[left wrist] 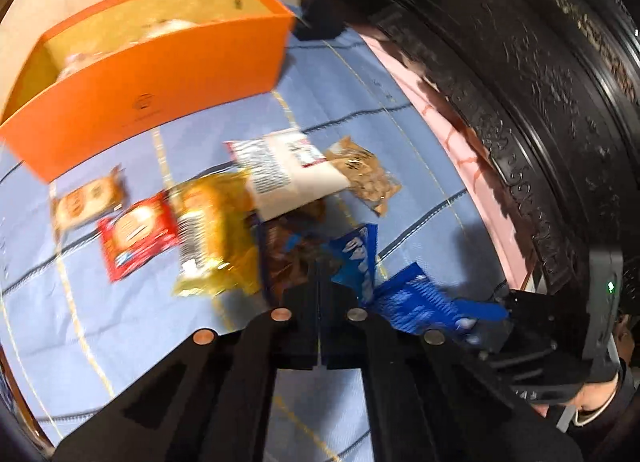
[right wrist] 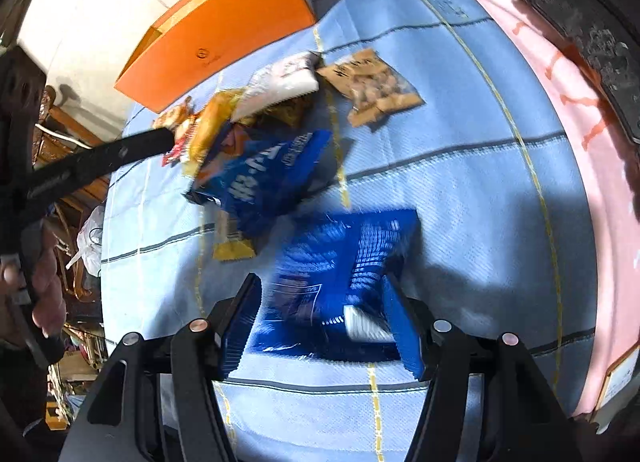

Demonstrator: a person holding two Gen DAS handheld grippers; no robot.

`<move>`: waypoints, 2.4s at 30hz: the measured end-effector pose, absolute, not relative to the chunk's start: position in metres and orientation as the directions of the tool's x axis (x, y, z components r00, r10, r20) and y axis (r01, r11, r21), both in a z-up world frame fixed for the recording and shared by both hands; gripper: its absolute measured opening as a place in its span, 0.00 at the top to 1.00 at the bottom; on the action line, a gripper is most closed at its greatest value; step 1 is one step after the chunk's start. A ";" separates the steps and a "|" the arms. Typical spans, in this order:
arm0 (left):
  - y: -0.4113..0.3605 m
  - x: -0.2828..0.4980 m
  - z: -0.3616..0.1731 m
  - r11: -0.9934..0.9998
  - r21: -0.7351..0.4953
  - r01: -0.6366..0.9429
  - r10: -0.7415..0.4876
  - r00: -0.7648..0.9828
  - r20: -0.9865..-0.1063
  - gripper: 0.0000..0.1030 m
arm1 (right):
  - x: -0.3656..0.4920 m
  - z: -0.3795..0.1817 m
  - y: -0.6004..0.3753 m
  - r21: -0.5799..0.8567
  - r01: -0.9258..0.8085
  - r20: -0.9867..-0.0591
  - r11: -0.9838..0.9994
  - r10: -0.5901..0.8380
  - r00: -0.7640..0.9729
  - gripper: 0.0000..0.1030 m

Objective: Organize snacks
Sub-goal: 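Grasp the blue-and-brown cookie bag with the left tool while the right tool holds the blue bag, then carry both blue bags into the orange box and open both tools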

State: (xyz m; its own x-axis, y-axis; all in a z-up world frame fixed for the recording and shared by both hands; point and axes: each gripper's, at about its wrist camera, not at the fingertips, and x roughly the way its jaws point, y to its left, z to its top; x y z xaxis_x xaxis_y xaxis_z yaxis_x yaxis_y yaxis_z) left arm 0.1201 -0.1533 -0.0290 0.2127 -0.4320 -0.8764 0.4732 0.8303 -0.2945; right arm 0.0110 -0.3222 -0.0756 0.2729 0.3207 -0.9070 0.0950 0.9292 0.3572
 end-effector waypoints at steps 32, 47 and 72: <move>-0.176 0.122 -0.077 0.855 -0.304 0.420 -0.392 0.142 -0.909 0.69 | 0.003 -0.090 -0.317 0.268 0.112 -0.942 0.957 0.236 0.239 0.16; -0.041 0.083 -0.054 0.912 -0.321 0.255 -0.378 0.226 -0.898 0.68 | 0.025 -0.114 -0.271 0.045 -0.003 -0.983 0.999 0.045 0.176 0.43; -0.023 0.237 0.080 0.952 -0.220 0.211 -0.301 0.526 -0.796 0.68 | 0.237 0.073 -0.226 0.120 -0.143 -0.753 0.982 0.184 0.632 0.43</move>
State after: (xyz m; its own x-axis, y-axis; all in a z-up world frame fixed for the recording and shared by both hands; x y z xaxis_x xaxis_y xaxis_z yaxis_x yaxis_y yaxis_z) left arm 0.2366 -0.0234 0.0796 0.5259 -0.3006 -0.7956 0.2108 0.9523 -0.2204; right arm 0.2375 -0.2258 0.0732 0.6317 0.1839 -0.7531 -0.1430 0.9824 0.1199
